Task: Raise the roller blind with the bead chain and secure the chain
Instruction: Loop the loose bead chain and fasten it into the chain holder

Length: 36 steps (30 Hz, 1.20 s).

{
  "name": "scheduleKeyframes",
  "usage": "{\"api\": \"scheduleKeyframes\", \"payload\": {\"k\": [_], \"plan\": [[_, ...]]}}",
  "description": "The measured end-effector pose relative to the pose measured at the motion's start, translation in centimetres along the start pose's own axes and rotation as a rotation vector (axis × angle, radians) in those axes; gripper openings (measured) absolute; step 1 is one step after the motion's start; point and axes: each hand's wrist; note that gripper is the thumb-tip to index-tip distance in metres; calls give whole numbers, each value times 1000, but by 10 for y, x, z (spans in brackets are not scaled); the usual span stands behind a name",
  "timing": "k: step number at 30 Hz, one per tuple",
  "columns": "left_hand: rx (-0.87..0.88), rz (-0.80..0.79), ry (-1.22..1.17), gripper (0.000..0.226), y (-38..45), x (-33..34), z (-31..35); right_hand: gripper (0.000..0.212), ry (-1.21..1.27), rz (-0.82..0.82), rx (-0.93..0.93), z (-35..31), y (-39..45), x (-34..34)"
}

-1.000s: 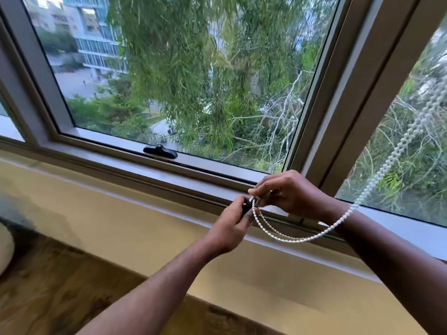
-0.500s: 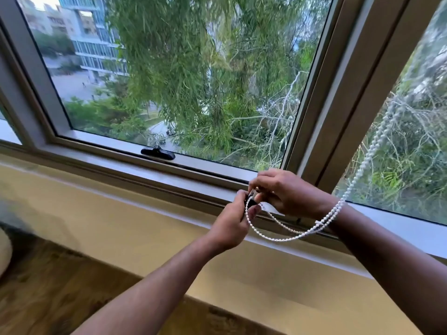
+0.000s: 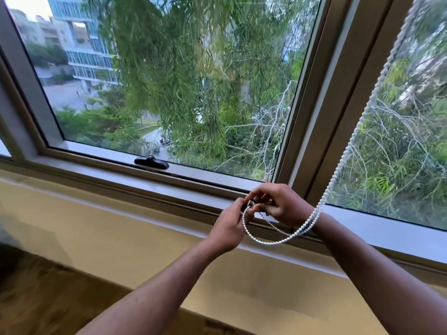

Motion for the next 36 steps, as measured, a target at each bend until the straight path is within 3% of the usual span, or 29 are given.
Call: {"api": "scheduleKeyframes", "payload": {"k": [3, 7, 10, 14, 17, 20, 23, 27, 36], "plan": [[-15, 42, -6, 7, 6, 8, -7, 23, 118, 25, 108, 13, -5, 3], [-72, 73, -33, 14, 9, 20, -13, 20, 518, 67, 362, 40, -13, 8], [-77, 91, -8, 19, 11, 29, -20, 37, 836, 314, 542, 52, -23, 25], [-106, 80, -13, 36, 11, 42, -30, 50, 1027, 679, 663, 58, -41, 56], [-83, 63, 32, 42, 10, 53, -38, 50, 1125, 835, 772, 57, -51, 73], [-71, 39, 81, 53, 8, 64, -43, 40, 1169, 822, 865, 52, -58, 83], [-83, 31, 103, 57, 6, 73, -50, 27, 1124, 697, 926, 49, -64, 89], [-120, 30, 110, 48, 4, 89, -55, 17, 1006, 563, 885, 54, -72, 93], [-138, 110, 122, 44, -3, 113, -57, 8, 811, 516, 858, 78, -92, 103]]}}
Point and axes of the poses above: each hand's wrist, its own y-axis towards the middle knuckle, its own x-axis out of the palm, z = x × y, and after that the axes turned 1 degree about x, right-handed
